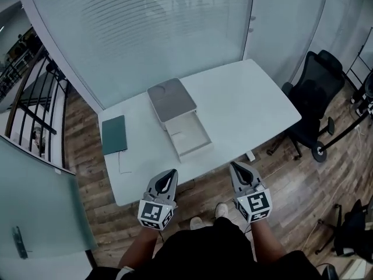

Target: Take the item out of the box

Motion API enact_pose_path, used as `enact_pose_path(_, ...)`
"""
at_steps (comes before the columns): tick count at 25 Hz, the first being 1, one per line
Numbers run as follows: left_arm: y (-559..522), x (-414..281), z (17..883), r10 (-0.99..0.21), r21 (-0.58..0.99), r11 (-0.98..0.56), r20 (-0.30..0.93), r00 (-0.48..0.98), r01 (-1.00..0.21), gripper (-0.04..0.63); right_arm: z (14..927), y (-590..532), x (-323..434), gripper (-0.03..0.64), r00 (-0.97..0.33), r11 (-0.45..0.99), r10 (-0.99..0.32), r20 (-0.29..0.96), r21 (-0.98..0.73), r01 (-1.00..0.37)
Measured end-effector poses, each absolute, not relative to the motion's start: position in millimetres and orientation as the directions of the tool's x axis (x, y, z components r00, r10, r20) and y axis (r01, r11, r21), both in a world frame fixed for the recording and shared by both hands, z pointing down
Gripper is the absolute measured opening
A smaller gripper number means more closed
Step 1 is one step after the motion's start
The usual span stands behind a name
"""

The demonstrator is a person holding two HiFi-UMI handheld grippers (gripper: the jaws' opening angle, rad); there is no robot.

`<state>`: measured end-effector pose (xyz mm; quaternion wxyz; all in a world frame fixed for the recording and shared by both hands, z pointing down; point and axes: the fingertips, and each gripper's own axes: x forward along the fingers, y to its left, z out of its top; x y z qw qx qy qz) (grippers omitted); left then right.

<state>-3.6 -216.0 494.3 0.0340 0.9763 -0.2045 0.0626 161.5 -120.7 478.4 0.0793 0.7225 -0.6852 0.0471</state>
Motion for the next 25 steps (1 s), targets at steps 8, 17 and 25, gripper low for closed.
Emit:
enact_pose_path(8,-251,-36,514,-0.522,0.045,-0.84,0.205,0.828,-0.541,0.011,492,-190,151,0.025,-0.092,0.104,-0.973,0.213,0.047,-0.993)
enact_pose_path(17,-278,-33,519,-0.626,0.042,-0.759,0.225,0.747,-0.649,0.011,518,-253,144,0.075,-0.285,0.33,-0.905,0.317,0.099,-0.939)
enact_pose_path(25,-284,-40,523,-0.684,0.047,-0.699,0.245,0.687,-0.713,0.011,552,-300,135,0.158,-0.373,0.489,-0.817,0.439,0.187,-0.852)
